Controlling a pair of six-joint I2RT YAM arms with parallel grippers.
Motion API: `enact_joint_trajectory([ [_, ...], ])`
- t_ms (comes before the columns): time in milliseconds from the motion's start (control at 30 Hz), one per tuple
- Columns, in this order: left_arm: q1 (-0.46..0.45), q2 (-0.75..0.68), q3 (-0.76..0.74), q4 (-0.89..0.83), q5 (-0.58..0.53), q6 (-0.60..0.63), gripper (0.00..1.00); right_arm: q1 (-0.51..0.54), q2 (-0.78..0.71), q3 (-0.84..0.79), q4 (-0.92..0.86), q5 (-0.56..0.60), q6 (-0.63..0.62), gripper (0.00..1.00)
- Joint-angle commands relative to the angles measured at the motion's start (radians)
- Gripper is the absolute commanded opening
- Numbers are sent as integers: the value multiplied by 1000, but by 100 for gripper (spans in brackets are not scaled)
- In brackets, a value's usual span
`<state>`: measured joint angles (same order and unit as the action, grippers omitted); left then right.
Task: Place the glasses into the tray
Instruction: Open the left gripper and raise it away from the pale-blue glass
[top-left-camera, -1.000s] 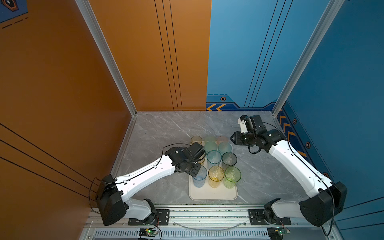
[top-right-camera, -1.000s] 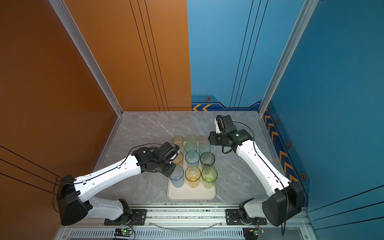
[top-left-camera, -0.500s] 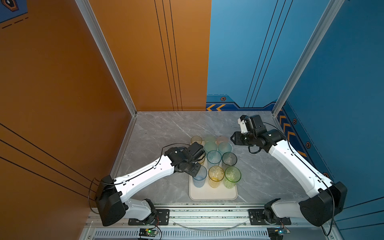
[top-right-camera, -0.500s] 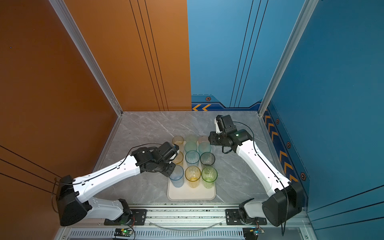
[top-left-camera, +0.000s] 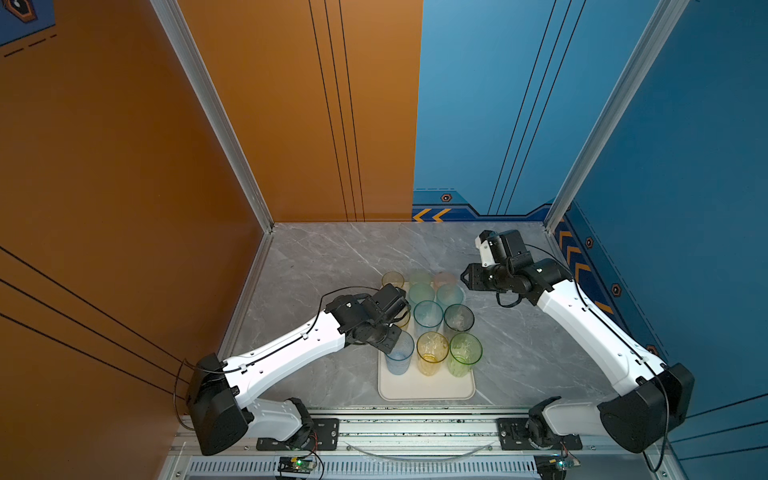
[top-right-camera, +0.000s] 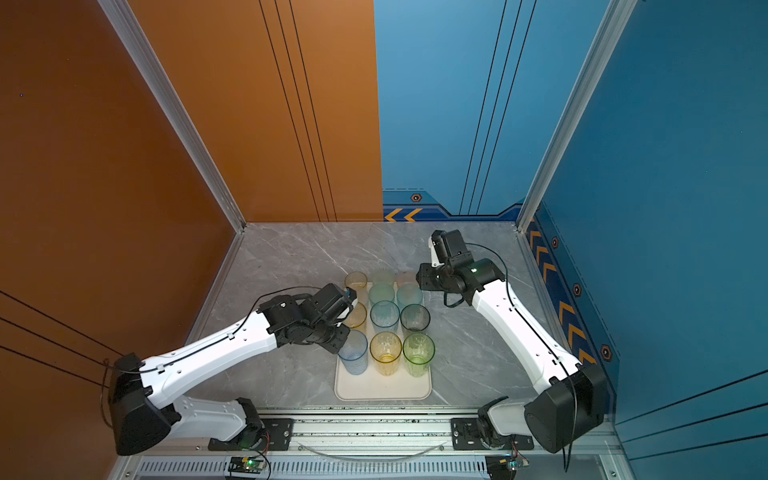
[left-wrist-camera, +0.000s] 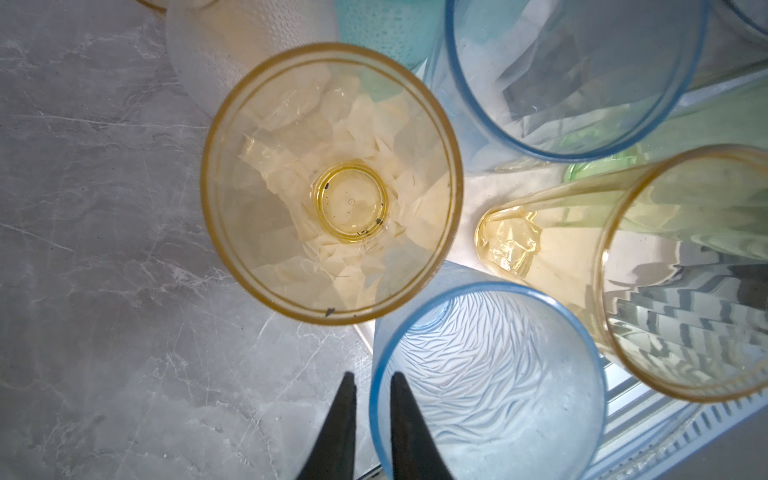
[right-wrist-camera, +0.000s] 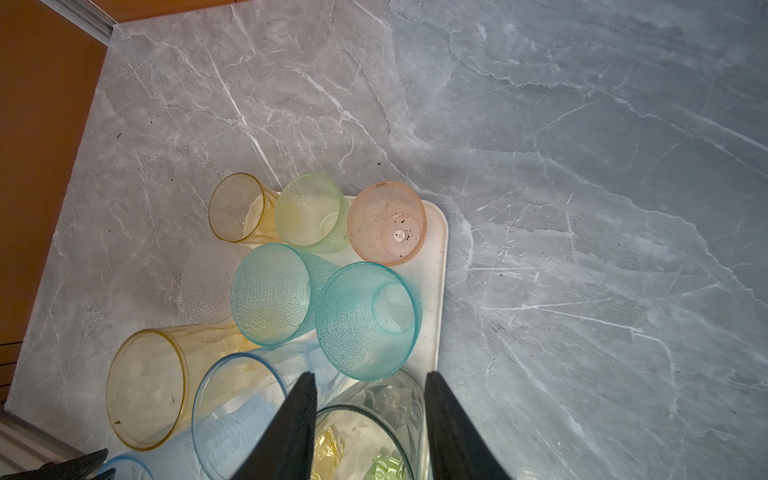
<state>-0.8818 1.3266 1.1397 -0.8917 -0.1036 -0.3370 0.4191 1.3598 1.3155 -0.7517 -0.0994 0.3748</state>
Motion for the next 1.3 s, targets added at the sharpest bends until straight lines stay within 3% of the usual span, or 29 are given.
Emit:
enact_joint_trajectory([
  [0,12,-25,-21,7,1,12,18,6,9,11,-40,32,11,42],
  [600,80,-152,-32,37,-27,34,18,18,30,28,-37,35,16,43],
  [967,259,-334,-96,168,-61,62,19,16,40,38,-37,41,16,45],
  [1167,358,-418,-132,241,-146,116,23,17,50,50,-35,39,14,47],
  [1267,392,-463,-166,304,-253,149,27,17,57,49,-34,40,13,47],
])
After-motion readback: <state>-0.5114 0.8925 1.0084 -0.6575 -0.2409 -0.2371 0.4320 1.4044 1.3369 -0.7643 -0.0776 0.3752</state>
